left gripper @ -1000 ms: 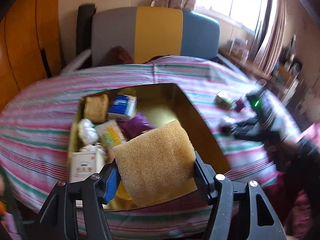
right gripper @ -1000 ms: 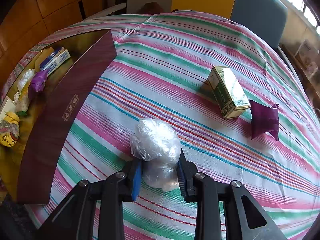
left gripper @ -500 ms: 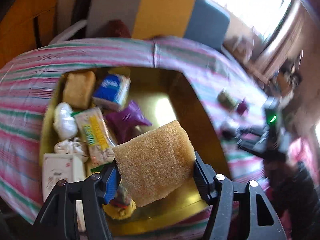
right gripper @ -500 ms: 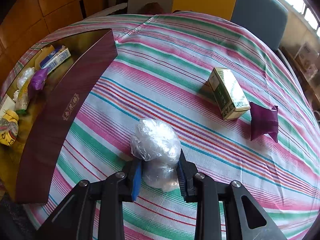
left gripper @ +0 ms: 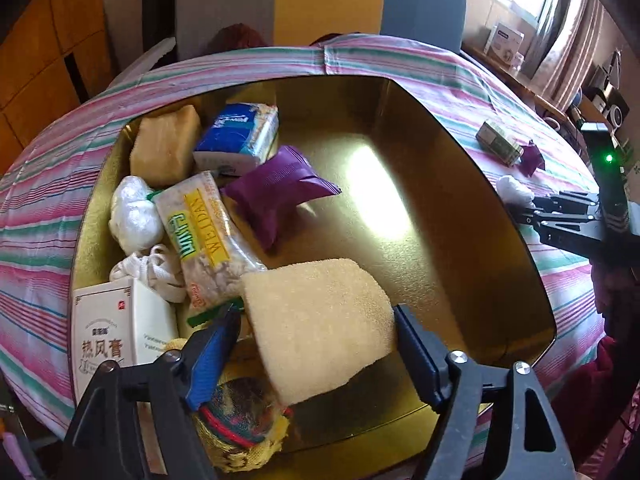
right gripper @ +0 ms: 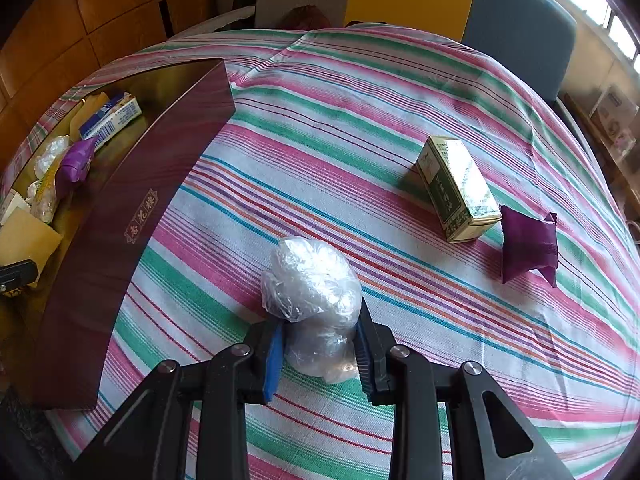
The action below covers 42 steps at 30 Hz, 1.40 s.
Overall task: Organize objects
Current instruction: 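Carry the sponge over the gold tray and open the left gripper, then carry the white plastic wad into the tray and open the right gripper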
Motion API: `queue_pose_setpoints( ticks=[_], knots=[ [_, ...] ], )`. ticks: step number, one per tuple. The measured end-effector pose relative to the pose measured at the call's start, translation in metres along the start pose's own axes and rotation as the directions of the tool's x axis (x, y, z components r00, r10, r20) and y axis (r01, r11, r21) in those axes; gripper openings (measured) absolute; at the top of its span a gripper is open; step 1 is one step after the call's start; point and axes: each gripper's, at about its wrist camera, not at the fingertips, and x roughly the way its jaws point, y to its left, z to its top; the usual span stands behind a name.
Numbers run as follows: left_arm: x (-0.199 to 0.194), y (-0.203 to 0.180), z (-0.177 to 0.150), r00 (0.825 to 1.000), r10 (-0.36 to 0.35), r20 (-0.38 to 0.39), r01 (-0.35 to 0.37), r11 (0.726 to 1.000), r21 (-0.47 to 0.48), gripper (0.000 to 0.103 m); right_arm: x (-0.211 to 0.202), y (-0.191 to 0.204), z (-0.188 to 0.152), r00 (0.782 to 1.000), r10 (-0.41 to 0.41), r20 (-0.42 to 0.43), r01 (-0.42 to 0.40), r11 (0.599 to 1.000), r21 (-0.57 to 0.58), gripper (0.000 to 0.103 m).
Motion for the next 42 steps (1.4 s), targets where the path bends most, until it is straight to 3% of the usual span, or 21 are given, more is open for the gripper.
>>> queue_pose_setpoints(
  ticks=[10,20,35,38,42],
  knots=[
    [-0.034,0.004,-0.001,0.996,0.036,0.082,-0.035,0.999,-0.008,0.082,0.001,-0.002,0.0,1.0,0.003,0.001,-0.003,1.0,-0.001,0.032],
    [-0.079,0.017,-0.012,0.97,0.129,0.206,-0.12,0.991,-0.051,0.082,-0.001,-0.004,-0.002,1.0,-0.004,0.01,0.004,1.0,0.009,0.031],
    [-0.085,0.042,-0.035,0.97,0.141,0.199,-0.124,0.987,-0.098,0.082,-0.007,-0.004,0.0,0.997,-0.076,0.012,0.074,0.99,0.122,0.03],
    [-0.085,0.053,-0.035,0.968,0.152,0.199,-0.128,0.983,-0.128,0.082,-0.027,-0.009,0.0,0.996,-0.084,0.043,0.075,0.981,0.176,0.03],
    [-0.086,0.064,-0.035,0.966,0.158,0.203,-0.125,0.978,-0.166,0.082,-0.071,0.004,0.016,0.987,-0.046,0.157,0.017,0.983,0.184,0.03]
  ],
)
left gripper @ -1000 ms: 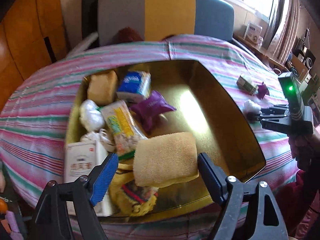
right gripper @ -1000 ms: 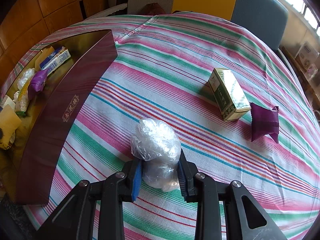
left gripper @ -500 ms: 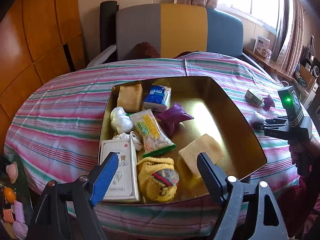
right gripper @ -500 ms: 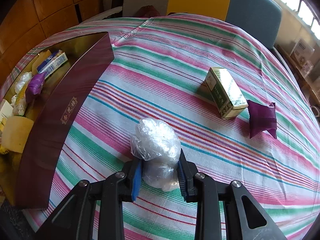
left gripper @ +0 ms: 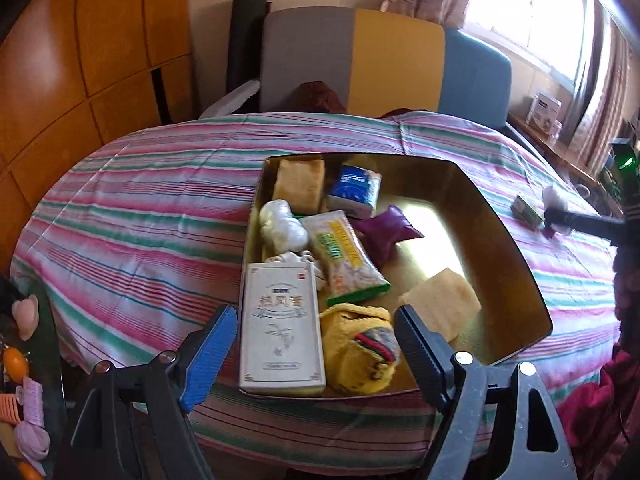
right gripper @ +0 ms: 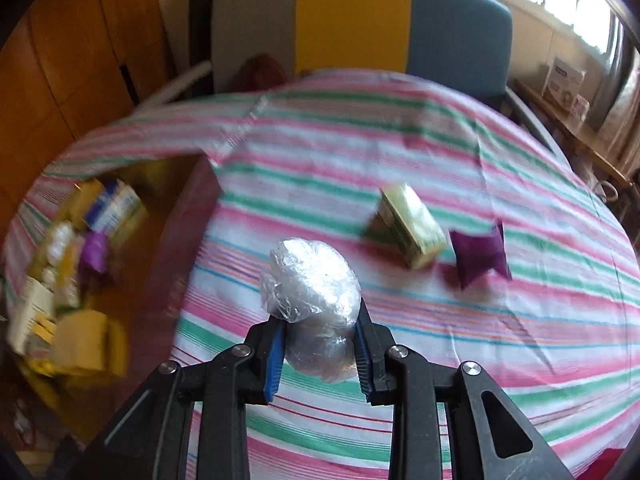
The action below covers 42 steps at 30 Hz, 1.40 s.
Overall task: Organize objects
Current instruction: 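Carry the white plastic wad into the tray and open the right gripper, then withdraw both grippers toward the green box and purple pouch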
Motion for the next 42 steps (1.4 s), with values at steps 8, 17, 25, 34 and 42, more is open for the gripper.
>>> queue_pose_setpoints(
  ticks=[8,17,25,34,42],
  knots=[
    [-0.002,0.014,0.002,1.0,-0.013,0.016,0.014,0.999,-0.048,0.081,-0.015,0.126,0.024,0.968,0.252,0.014,-0.243,0.947,-0.208,0.031],
    [-0.001,0.021,0.003,1.0,0.0,0.02,0.001,0.999,-0.053,0.081,0.058,0.231,0.005,0.945,0.272,-0.182,-0.32,0.888,-0.331,0.031],
    [0.007,0.021,0.0,1.0,0.013,-0.006,-0.014,0.998,-0.053,0.081,0.065,0.237,-0.005,0.935,0.278,-0.219,-0.34,0.876,-0.341,0.035],
    [0.003,0.015,-0.001,1.0,0.0,0.005,0.0,0.999,-0.042,0.081,0.038,0.213,0.006,0.929,0.341,-0.142,-0.367,0.892,-0.263,0.066],
    [-0.002,0.003,0.001,1.0,-0.007,0.014,0.008,1.0,-0.007,0.081,-0.003,0.158,0.012,0.951,0.308,-0.03,-0.307,0.926,-0.219,0.079]
  ],
)
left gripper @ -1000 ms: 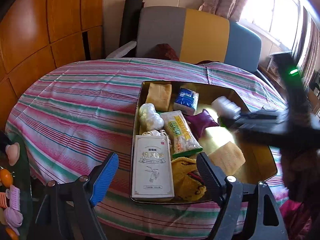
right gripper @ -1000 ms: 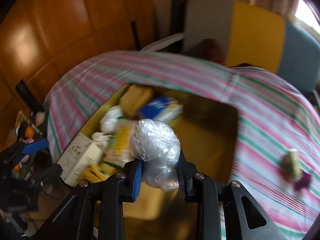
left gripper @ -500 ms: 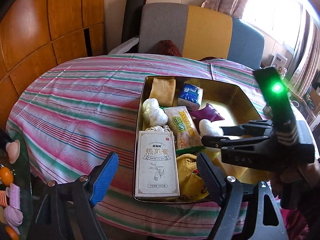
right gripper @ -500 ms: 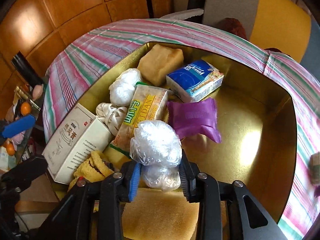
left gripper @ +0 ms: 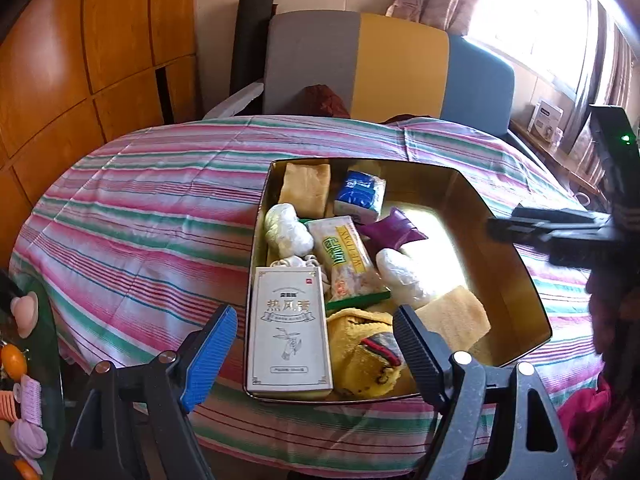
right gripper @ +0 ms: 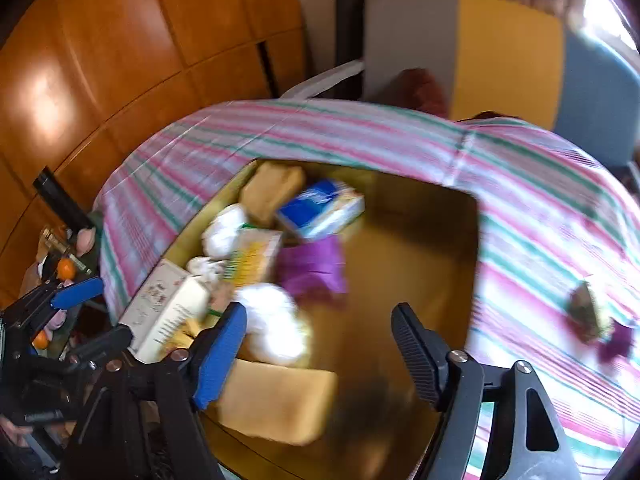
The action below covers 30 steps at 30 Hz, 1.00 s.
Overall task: Organize objects
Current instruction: 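Withdraw both grippers toward the green box and purple pouch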
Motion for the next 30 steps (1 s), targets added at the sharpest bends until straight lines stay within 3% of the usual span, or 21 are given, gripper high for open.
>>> queue_pose_setpoints(
  ticks=[7,13,16,18,21,25,27,30],
  knots=[
    [-0.005,-0.021,0.007,1.0,-0.01,0.011,0.01,0.999,0.053,0.081,-0.051,-0.081,-0.015,0.986,-0.16,0.036,0.155,0.982,0.111,0.087],
    [-0.008,-0.049,0.018,0.999,-0.046,0.025,0.043,0.993,0.112,0.081,-0.085,-0.175,-0.036,0.939,-0.343,0.03,0.32,0.903,0.288,0.093],
    [-0.005,-0.07,0.026,0.997,-0.07,0.013,0.067,0.987,0.145,0.081,-0.098,-0.224,-0.055,0.901,-0.433,0.019,0.392,0.833,0.391,0.093],
    [-0.004,-0.084,0.03,0.996,-0.084,0.01,0.081,0.983,0.163,0.081,-0.106,-0.255,-0.073,0.867,-0.499,0.005,0.438,0.764,0.474,0.093],
    [-0.001,-0.114,0.035,0.995,-0.102,0.014,0.097,0.97,0.222,0.081,-0.118,-0.295,-0.094,0.826,-0.561,-0.062,0.465,0.614,0.637,0.088],
    [0.006,-0.149,0.042,0.992,-0.124,0.008,0.116,0.951,0.286,0.081,-0.126,-0.31,-0.102,0.842,-0.537,-0.053,0.411,0.573,0.709,0.09],
    [0.009,-0.166,0.044,0.991,-0.137,0.001,0.129,0.94,0.316,0.081,-0.124,-0.31,-0.101,0.856,-0.514,-0.061,0.396,0.575,0.716,0.09],
    [0.015,-0.187,0.046,0.988,-0.154,-0.017,0.15,0.924,0.351,0.081,-0.126,-0.307,-0.1,0.852,-0.522,-0.05,0.398,0.581,0.71,0.093]
  ],
)
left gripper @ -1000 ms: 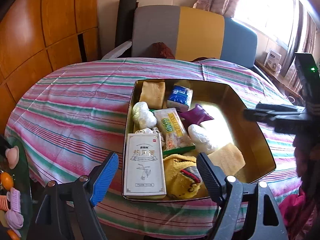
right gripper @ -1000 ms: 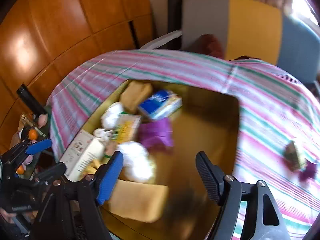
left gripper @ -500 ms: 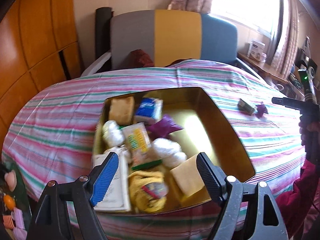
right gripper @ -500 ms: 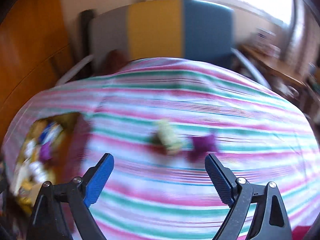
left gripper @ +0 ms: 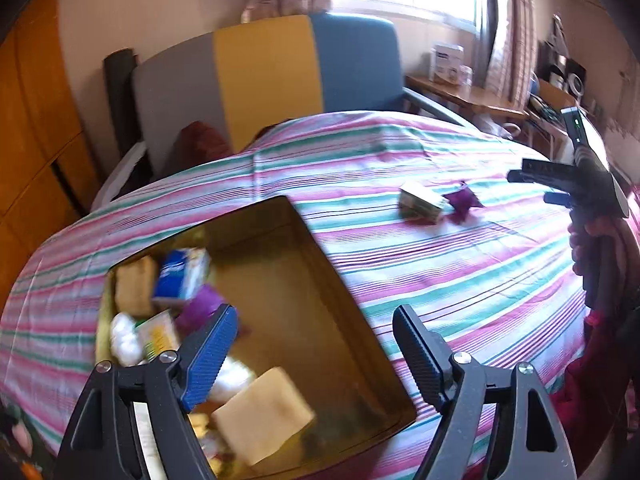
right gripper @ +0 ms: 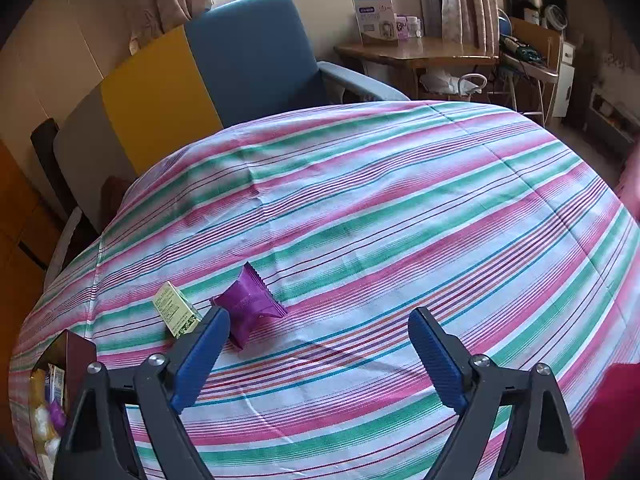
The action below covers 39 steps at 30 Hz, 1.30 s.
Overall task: Organize objects
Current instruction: 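Withdraw both grippers toward the green box and purple pouch, then grasp the green-and-white medicine box with the left gripper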
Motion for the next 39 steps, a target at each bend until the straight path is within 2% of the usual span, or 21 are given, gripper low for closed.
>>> queue_pose_setpoints(
  ticks=[10,19,23,27,31,36,39],
  knots=[
    [0.031,-0.049,0.025,0.997,-0.061,-0.04,0.063,0.995,0.072,0.081,-0.004,-0.016,0.003,0.998,0.056,0.005,-0.056,0.995,0.084,0.095],
    [0.054,-0.08,0.042,0.994,-0.086,-0.073,0.094,0.99,0.103,0.081,-0.004,-0.023,0.005,0.994,0.11,0.001,-0.109,0.985,0.134,0.097],
    [0.071,-0.088,0.049,0.988,-0.105,-0.11,0.115,0.989,0.092,0.081,-0.003,-0.029,0.005,0.991,0.136,-0.004,-0.134,0.976,0.172,0.097],
    [0.093,-0.09,0.06,0.972,-0.163,-0.169,0.167,0.986,0.006,0.081,-0.003,-0.033,0.005,0.989,0.149,-0.004,-0.145,0.97,0.197,0.097],
    [0.113,-0.096,0.076,0.955,-0.229,-0.187,0.218,0.973,-0.075,0.081,-0.004,-0.036,0.005,0.988,0.154,-0.003,-0.15,0.964,0.22,0.098],
    [0.153,-0.102,0.1,0.939,-0.274,-0.211,0.238,0.955,-0.179,0.081,0.001,-0.041,0.004,0.981,0.192,-0.024,-0.18,0.949,0.261,0.098],
    [0.181,-0.101,0.115,0.926,-0.303,-0.224,0.237,0.931,-0.278,0.081,0.004,-0.039,0.003,0.976,0.212,-0.037,-0.196,0.945,0.262,0.098]
  ],
)
